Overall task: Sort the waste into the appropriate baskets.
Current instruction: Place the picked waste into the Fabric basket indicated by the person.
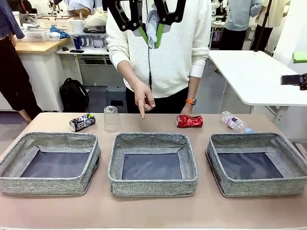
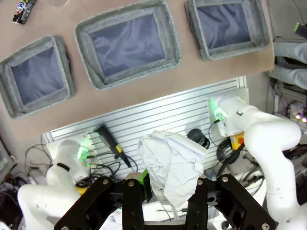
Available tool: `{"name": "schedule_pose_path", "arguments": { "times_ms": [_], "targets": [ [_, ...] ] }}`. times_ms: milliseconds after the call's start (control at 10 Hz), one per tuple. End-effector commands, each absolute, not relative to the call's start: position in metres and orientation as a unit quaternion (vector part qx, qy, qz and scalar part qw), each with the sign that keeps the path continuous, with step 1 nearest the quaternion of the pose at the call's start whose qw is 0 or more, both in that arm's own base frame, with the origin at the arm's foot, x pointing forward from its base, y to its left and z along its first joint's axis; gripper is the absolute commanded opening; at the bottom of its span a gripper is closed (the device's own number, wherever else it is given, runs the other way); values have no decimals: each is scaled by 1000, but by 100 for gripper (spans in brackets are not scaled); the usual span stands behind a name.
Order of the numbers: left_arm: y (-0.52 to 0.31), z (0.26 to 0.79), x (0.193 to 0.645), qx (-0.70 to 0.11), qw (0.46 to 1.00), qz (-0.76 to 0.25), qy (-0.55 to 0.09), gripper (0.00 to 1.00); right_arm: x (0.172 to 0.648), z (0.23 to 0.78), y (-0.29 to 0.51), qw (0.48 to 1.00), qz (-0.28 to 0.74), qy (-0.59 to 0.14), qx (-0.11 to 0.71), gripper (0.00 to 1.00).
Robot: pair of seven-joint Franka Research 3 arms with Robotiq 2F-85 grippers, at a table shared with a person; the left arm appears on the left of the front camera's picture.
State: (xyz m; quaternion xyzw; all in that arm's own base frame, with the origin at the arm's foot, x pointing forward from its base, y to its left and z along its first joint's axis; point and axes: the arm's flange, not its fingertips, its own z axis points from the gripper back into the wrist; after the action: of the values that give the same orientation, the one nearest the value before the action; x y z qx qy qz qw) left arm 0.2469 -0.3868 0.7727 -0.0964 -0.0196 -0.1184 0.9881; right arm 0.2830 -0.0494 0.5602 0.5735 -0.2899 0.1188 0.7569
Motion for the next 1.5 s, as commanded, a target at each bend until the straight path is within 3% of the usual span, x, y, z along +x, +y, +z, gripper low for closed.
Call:
{"name": "schedule_pose_path", "arguments": {
  "times_ms": [0,500,1000,1400],
  "targets": [
    [-384,774,246,-98,988,-114,-24,9,286,561,-48,746,127,-303,580,100],
    [-387,770,255,-71,991,-114,-21,9,286,561,-48,746,127,-303,580,100],
    [-409,617,268,-72,981,-170,54,9,286,561,-48,746,127,-303,580,100],
    [-418,508,286,-65,996,-56,18,9,286,561,-48,746,127,-303,580,100]
  ]
}}
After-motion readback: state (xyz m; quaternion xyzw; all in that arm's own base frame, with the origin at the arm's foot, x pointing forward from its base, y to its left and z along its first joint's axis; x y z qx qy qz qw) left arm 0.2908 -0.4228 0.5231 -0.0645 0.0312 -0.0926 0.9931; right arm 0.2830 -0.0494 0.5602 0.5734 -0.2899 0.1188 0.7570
